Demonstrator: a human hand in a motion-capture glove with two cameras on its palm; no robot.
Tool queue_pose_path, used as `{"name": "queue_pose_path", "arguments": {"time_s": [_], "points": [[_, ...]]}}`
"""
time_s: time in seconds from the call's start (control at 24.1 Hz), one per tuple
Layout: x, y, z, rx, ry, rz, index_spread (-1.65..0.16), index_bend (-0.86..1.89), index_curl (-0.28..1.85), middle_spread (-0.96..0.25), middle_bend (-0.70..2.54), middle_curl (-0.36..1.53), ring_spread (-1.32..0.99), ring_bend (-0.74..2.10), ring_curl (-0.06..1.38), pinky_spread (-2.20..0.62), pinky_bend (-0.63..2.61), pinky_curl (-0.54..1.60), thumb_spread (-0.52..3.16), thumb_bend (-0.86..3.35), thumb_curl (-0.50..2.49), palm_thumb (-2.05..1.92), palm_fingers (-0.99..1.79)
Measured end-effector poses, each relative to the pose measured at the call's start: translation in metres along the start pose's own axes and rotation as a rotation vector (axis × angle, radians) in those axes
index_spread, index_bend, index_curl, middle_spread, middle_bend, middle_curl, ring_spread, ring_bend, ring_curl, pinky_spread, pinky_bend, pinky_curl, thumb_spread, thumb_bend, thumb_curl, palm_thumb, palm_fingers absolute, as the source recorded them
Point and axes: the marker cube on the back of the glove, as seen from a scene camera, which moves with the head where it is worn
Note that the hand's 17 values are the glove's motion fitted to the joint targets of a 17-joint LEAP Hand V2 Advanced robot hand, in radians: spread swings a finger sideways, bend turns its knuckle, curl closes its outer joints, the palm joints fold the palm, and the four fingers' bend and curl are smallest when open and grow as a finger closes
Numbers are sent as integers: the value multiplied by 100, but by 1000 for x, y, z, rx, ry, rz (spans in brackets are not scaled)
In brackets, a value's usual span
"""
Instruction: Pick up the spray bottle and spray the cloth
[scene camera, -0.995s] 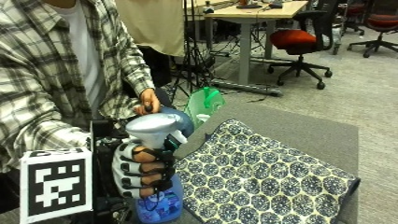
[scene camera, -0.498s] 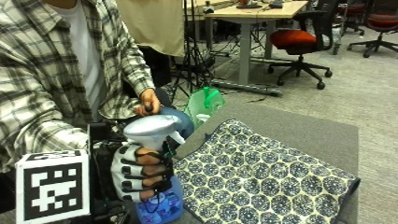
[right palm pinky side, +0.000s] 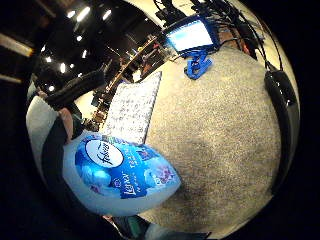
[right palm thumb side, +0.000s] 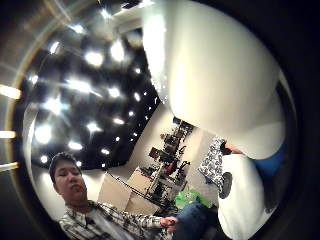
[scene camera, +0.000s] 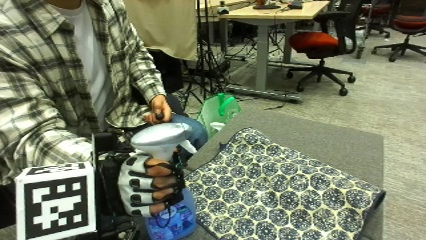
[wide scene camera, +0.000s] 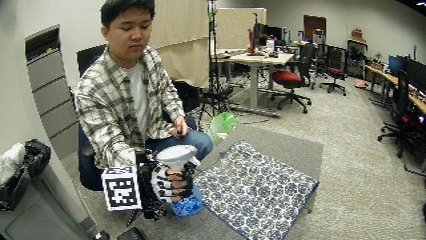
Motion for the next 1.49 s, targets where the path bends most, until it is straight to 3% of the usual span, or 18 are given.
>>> {"name": "queue_pose_path", "arguments": {"time_s": [0.29,0.75,1.49], "points": [[-6,-15,-1,-34,16,2,-27,35,51,-14,62,55,-22,65,48,-15,42,34,16,-3,73,111,130],[-48,-50,-4,-117,170,-136,-26,34,55,-14,63,56,-22,65,49,-15,42,36,12,-3,75,111,130],[-116,-65,44,-428,462,-323,-27,32,58,-14,63,56,-22,65,49,-15,41,37,10,-3,77,111,129]]}}
